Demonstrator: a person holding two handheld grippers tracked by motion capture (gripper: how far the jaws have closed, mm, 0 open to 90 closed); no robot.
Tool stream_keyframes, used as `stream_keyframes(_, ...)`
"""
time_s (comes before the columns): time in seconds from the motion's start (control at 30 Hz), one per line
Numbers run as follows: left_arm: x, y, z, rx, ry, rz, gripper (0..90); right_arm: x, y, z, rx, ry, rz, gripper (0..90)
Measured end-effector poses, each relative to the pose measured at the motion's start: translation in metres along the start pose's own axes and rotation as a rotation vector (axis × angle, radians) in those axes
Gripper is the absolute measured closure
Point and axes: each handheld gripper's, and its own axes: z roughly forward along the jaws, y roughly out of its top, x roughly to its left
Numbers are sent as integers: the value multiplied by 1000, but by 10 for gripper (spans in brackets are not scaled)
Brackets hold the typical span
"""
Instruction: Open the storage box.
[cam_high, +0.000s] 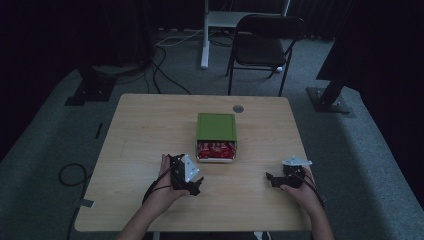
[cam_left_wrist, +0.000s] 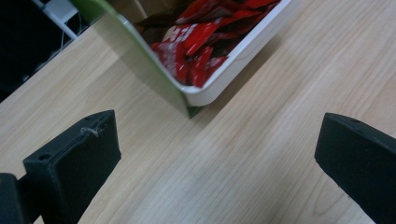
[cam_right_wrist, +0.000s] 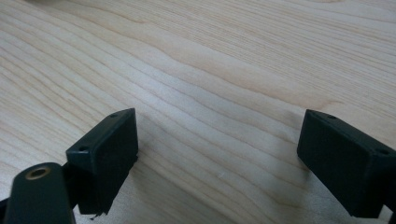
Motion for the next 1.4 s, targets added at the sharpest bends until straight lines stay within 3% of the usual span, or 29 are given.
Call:
stream_keyframes(0.3, -10, 9, 4, -24, -33, 62, 8, 0, 0, 0, 0, 0, 0, 120)
stream_keyframes(0.73, -24, 20, 10, -44, -57, 169, 8, 0, 0, 0, 0, 0, 0, 120)
stream_keyframes(0.77, -26, 22, 13, -41, -57, 190, 8, 0, 0, 0, 0, 0, 0, 120)
stream_keyframes(0.93, -28, 26, 16, -49, -62, 218, 8, 0, 0, 0, 1, 0, 0, 120)
stream_keyframes(1.13, -34, 30, 24, -45, -61, 306, 8, 0, 0, 0, 1, 0, 0, 120)
stream_keyframes(1.4, -37, 32, 33, -34, -80, 329, 18, 0, 0, 0, 1, 0, 0, 121)
